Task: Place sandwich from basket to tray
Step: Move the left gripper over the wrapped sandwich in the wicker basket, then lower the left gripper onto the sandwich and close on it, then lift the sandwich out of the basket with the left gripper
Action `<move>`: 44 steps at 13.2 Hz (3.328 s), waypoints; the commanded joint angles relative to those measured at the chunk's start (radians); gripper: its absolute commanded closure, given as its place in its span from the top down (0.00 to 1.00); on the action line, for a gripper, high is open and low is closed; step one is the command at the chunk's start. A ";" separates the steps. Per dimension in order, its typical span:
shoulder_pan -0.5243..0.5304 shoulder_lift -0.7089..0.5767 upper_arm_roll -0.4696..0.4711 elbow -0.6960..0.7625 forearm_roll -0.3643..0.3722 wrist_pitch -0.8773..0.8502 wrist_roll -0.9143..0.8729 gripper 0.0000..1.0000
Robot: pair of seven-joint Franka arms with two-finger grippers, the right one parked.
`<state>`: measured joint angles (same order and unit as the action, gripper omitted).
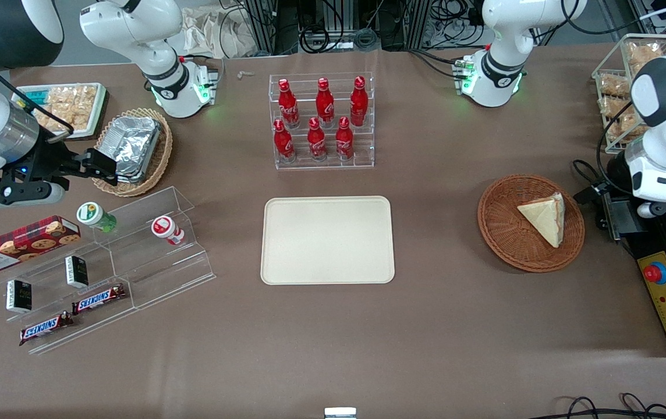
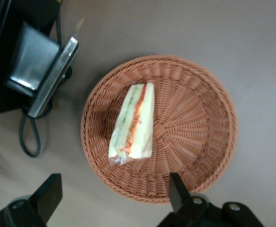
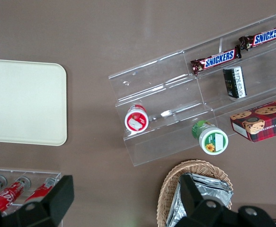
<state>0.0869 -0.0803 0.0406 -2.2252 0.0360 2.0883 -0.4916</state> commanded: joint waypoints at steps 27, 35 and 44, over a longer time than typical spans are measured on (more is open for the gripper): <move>-0.018 0.278 -0.047 -0.183 -0.022 0.477 -0.392 0.27; -0.016 0.202 -0.053 -0.047 -0.005 0.205 -0.323 0.00; -0.016 0.217 -0.255 0.642 -0.027 -0.565 -0.191 0.00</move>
<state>0.0674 0.1085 -0.1605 -1.7015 0.0183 1.6223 -0.7362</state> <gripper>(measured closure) 0.819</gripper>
